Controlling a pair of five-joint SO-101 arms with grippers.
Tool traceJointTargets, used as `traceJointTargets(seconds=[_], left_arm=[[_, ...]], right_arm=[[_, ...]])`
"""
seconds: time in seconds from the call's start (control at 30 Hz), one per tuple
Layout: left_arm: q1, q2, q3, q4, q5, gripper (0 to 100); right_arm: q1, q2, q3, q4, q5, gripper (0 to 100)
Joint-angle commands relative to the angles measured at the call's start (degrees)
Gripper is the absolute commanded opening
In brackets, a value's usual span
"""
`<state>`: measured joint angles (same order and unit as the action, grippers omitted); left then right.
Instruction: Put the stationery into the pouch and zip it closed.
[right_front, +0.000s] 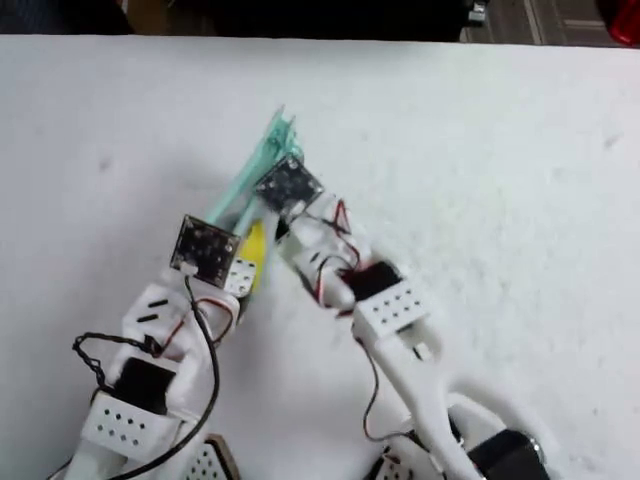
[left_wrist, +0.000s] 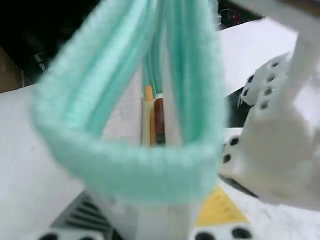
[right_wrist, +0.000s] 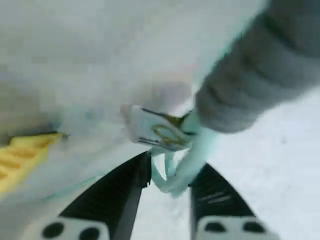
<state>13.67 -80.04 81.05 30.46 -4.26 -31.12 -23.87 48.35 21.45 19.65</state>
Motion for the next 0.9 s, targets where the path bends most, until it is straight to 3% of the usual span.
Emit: traceJointTargets(seconds=[0.0, 0.2, 0.4, 0.53, 0.77, 0.87], left_arm=[[0.40, -0.84, -1.41, -0.97, -1.05, 2], [0.57, -0.84, -1.41, -1.05, -1.05, 2], [0.66, -0.84, -1.41, -1.14, -1.05, 2], [0.66, -0.84, -1.41, -0.97, -1.05, 2], [0.66, -0.84, -1.41, -0.97, -1.05, 2], [0.66, -0.84, -1.41, -0.97, -1.05, 2]], right_arm=[[4.97, -0.66, -4.48, -0.22, 0.18, 3.6], [8.22, -18.24, -10.55, 10.86, 0.09, 1.7], [1.45, -28.44, -18.81, 13.14, 0.53, 1.7], [-3.82, -22.90, -28.84, 13.14, 0.26, 1.6], [-9.98, 0.84, -52.48, 17.71, 0.44, 2.1], [-11.74, 10.24, -64.26, 26.24, 0.18, 13.4]])
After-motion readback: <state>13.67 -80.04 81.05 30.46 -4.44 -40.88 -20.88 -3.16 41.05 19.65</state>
